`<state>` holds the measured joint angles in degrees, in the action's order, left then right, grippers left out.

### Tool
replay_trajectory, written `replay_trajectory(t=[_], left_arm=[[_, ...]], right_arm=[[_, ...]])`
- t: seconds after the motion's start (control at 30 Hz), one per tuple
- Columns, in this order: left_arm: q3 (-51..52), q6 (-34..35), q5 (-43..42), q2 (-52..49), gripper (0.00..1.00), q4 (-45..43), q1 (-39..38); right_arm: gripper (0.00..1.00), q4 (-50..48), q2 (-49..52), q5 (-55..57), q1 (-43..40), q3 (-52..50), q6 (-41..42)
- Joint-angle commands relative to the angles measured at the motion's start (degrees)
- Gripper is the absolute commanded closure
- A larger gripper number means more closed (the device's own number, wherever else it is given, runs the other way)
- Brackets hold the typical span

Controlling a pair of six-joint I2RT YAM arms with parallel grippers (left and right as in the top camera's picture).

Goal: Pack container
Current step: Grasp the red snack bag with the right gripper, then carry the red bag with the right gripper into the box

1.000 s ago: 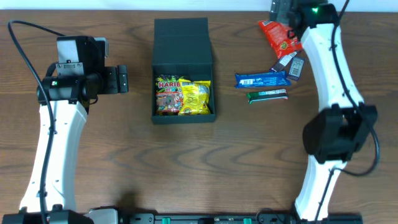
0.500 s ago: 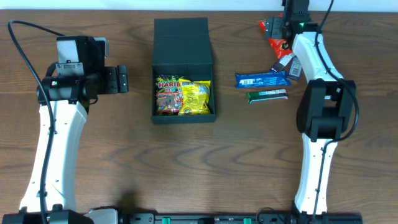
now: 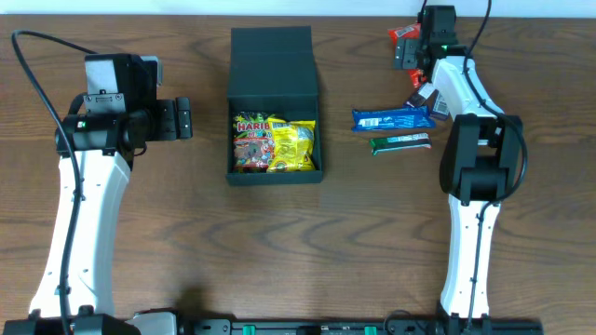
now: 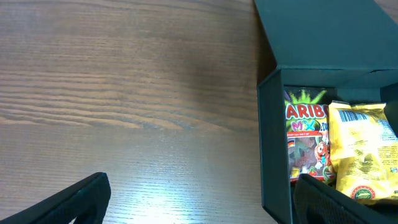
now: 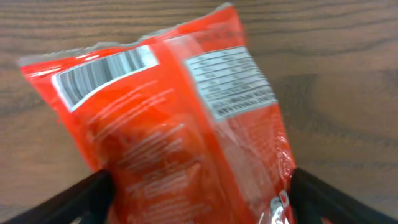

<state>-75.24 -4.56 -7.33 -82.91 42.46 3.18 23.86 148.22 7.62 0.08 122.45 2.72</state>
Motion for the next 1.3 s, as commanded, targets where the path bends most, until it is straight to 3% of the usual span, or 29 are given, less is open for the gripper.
replay_trajectory(t=[0.0,0.1,0.23,0.33,0.47,0.57,0.8,0.93,1.07,1.27], left_arm=[[-1.4,-0.1,0.1,0.5,0.05,0.2,0.2],[-1.4,0.0,0.1,0.5,0.05,0.2,0.2],[-1.4,0.3,0.0,0.5,0.05,0.2,0.2],[-1.4,0.3,0.0,0.5,0.05,0.2,0.2],[-1.4,0.3,0.0,0.5,0.05,0.2,0.2],[-1.4,0.3,0.1,0.5,0.05,0.2,0.2],[-1.4,0.3,0.3,0.5,0.04,0.2,0.2],[-1.4,0.3,0.2,0.5,0.05,0.2,0.2],[-1.4,0.3,0.2,0.5,0.05,-0.7,0.2],[-1.4,-0.9,0.2,0.5,0.04,-2.9,0.2]], right_arm=[[0.25,0.2,1.5,-0.6,-0.8,0.1,0.3],[0.36,0.2,1.5,-0.6,-0.7,0.9,1.9],[0.66,0.4,1.4,-0.6,-0.5,3.3,3.7],[0.81,0.8,1.4,-0.6,-0.3,5.4,3.7],[0.90,2.6,1.4,-0.6,0.0,8.2,3.7],[0.93,6.0,1.2,-0.6,0.4,12.5,3.7],[0.91,20.7,0.8,-2.1,4.5,29.7,3.6],[0.95,24.9,-5.1,-9.5,6.3,30.5,6.1],[0.98,34.6,-18.7,-13.9,5.5,17.8,10.8],[0.99,26.6,-40.0,-15.2,7.3,-11.3,13.4]])
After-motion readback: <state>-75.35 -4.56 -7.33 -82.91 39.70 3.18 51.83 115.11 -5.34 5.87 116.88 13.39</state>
